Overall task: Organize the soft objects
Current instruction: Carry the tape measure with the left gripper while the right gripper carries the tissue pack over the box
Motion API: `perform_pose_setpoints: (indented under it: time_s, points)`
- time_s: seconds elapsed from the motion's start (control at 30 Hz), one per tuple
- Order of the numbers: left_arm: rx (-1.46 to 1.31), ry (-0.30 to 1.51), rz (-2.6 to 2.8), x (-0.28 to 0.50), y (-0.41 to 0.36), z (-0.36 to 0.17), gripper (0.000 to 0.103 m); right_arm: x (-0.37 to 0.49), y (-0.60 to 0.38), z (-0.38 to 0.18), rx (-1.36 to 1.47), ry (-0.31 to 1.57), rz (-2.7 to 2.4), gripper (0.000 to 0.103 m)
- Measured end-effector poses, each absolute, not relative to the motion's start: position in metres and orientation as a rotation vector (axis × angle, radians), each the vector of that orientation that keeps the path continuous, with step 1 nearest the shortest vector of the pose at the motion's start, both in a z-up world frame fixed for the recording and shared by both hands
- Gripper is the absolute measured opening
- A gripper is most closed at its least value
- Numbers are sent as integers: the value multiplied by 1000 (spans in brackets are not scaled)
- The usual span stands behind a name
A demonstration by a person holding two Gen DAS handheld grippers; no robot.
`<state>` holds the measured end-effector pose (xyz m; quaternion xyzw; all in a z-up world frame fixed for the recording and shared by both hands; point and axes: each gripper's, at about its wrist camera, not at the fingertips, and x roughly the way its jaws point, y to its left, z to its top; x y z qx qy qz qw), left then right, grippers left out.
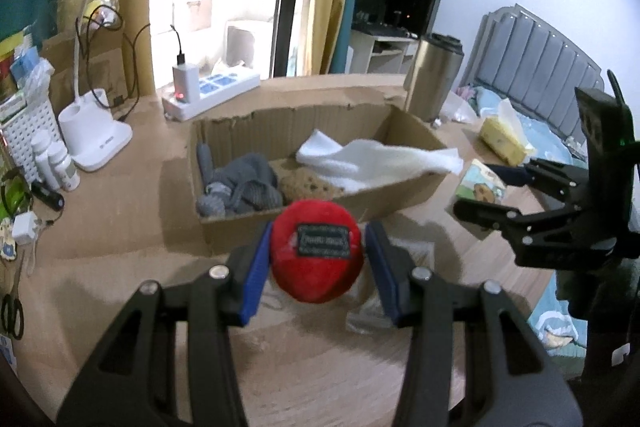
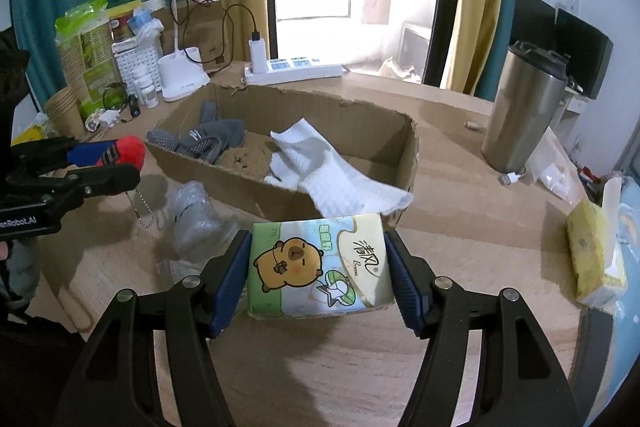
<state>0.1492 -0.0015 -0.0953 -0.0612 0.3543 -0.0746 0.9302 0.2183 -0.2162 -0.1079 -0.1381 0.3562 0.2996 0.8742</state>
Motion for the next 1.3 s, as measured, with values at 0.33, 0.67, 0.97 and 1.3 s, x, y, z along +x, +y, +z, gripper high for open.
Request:
perform_pose_setpoints:
  time_s: [0.33,0.67,0.97,1.3]
  points:
    - [-130,703,-163,162,2,-86,48,232,-211,-99,-294,725,629,68]
    - [-148,705,-181,178,-1,-87,48,252,-203,-93,-314,711,647,68]
    - [-156,708,-199,195,-4,-89,48,281,-199,-92,-300,700,652,68]
    - [-162,723,-203,219,-11,-93,48,310,-198,-102,-283,721,664,68]
